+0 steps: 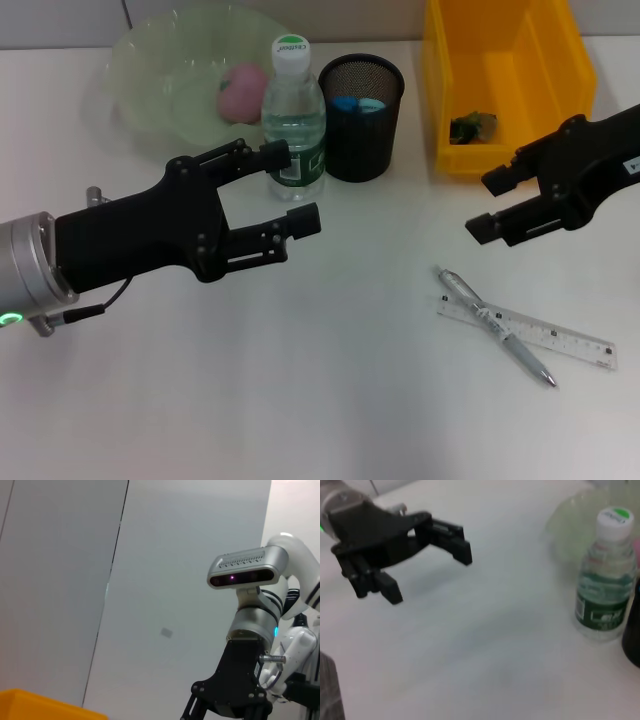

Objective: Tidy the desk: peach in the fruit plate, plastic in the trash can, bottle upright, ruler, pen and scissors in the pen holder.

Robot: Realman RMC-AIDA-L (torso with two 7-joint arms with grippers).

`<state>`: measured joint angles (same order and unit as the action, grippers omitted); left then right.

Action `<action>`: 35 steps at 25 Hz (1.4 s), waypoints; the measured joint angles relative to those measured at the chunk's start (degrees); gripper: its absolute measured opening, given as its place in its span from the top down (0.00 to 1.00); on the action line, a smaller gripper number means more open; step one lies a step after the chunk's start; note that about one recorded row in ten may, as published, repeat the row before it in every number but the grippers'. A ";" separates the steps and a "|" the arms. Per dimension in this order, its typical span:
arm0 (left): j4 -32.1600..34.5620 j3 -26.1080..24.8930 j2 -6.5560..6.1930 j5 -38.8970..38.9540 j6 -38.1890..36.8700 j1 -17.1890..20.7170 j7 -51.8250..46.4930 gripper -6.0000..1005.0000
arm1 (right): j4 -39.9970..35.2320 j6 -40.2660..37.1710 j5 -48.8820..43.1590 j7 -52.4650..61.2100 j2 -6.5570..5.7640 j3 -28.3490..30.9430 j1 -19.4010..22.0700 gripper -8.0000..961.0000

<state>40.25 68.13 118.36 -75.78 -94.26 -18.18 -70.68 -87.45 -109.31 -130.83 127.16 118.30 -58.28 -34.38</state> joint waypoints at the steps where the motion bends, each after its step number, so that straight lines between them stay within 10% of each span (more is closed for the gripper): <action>1: 0.00 -0.03 -0.03 0.00 -0.13 0.00 -0.04 0.20 | -0.73 -1.01 -1.51 1.04 -0.01 -0.64 -0.78 0.28; 18: 0.00 0.00 -0.01 0.02 -1.03 0.35 0.10 0.20 | -0.99 -4.21 -11.60 8.44 0.69 -11.89 -4.79 0.26; 35: -0.55 -0.38 0.03 0.02 -0.50 -0.01 0.80 0.20 | 6.96 8.59 -16.45 9.06 1.14 -25.34 -4.02 0.25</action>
<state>39.70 67.75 118.39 -75.76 -94.76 -18.19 -69.87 -80.49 -100.72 -147.28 136.22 119.44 -83.63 -38.40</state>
